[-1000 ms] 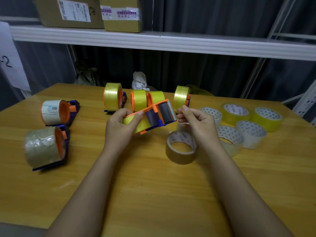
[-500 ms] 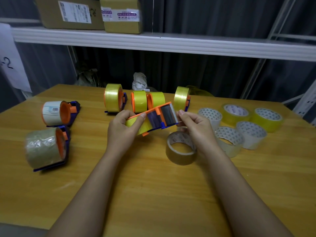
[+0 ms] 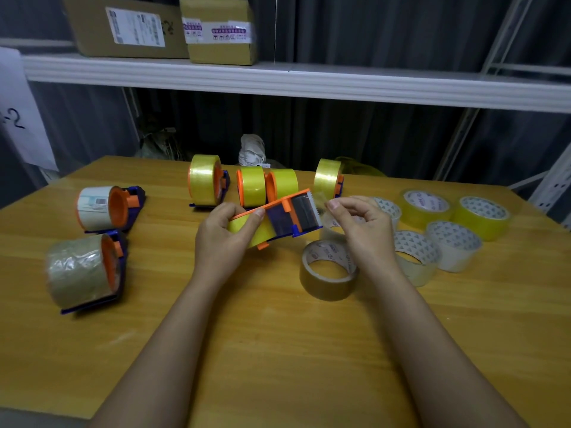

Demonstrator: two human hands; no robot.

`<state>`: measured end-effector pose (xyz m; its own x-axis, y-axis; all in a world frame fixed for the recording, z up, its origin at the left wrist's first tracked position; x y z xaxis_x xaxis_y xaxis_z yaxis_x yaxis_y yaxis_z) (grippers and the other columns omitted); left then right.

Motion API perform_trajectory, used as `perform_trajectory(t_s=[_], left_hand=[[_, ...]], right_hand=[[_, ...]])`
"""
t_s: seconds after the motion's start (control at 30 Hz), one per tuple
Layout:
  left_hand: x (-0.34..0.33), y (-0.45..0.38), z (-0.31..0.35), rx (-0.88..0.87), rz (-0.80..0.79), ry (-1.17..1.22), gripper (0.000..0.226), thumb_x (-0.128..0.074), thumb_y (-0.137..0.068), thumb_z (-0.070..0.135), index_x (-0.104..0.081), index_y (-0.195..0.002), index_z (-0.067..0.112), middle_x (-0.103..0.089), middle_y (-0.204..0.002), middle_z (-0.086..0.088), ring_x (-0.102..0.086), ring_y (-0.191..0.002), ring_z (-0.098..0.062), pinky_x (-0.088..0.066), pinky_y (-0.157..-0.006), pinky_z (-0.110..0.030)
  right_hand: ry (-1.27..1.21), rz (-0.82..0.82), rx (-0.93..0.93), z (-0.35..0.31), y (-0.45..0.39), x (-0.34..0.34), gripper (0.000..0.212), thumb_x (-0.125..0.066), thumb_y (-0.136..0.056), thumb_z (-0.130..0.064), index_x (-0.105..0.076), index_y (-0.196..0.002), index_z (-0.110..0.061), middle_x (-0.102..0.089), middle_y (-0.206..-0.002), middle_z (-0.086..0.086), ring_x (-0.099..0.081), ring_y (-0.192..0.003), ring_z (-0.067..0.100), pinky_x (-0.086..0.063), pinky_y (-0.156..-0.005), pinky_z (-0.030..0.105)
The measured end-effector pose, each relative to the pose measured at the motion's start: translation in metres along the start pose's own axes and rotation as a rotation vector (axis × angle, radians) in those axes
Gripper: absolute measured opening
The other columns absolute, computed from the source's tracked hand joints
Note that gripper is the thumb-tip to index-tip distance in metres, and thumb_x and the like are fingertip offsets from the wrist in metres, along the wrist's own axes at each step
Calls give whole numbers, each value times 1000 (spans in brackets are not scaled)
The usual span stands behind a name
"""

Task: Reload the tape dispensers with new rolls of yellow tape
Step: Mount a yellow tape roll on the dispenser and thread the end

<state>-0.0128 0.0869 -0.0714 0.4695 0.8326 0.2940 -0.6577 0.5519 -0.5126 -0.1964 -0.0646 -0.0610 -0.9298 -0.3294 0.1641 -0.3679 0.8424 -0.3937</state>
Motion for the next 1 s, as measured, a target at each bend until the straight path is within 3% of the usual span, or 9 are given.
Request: perform_trajectory(t_s=[0.27,0.67,0.8,1.0], left_hand=[[1,2,0,8,13,25,26,-63,-87,35,-55,-71,17,-58,-76,-6,-56,-74,-19,-47,-61,-43],[1,3,1,50,10,87,27,-64,-88,34,-56,-72,13,-58,-77,-9,-56,-73,-21,-46,-61,-43],[-1,4,2,76,-8,142,32,-64,-86,37,-59,-79,6,-61,-82,-14,-60,-80,-28,-50,-63,-47],[-1,6,4,97,0,198,31,-64,-87,31,-59,-81,1,-62,-84,-16,-60,-77,-25,-51,-63,-47]], right_hand=[[-145,-67,-65,3,4,-6,10,-62,-92,-16,-71,-91,-22,-70,-82,-6,-66,-78,2,-55,-71,18],[-342,-145,-206,12,6,-17,11,-61,-92,-12,-70,-98,-14,-68,-75,-6,-61,-68,2,-52,-68,17],[-429,-194,-280,15,9,-24,10,-62,-91,-15,-71,-94,-16,-70,-78,-5,-61,-72,8,-53,-67,19],[-407,-221,-281,11,13,-27,9,-61,-91,-21,-70,-90,-21,-71,-80,-8,-63,-78,7,-54,-75,24]])
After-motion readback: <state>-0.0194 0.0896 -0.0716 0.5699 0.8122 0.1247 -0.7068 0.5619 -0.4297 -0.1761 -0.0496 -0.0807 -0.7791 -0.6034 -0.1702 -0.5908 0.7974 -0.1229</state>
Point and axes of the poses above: each hand's wrist, its own y-axis away from the middle knuckle, its own x-axis out of the back of the hand, z = x × y, the point moved 9 cm from there along -y, towards the middle knuckle
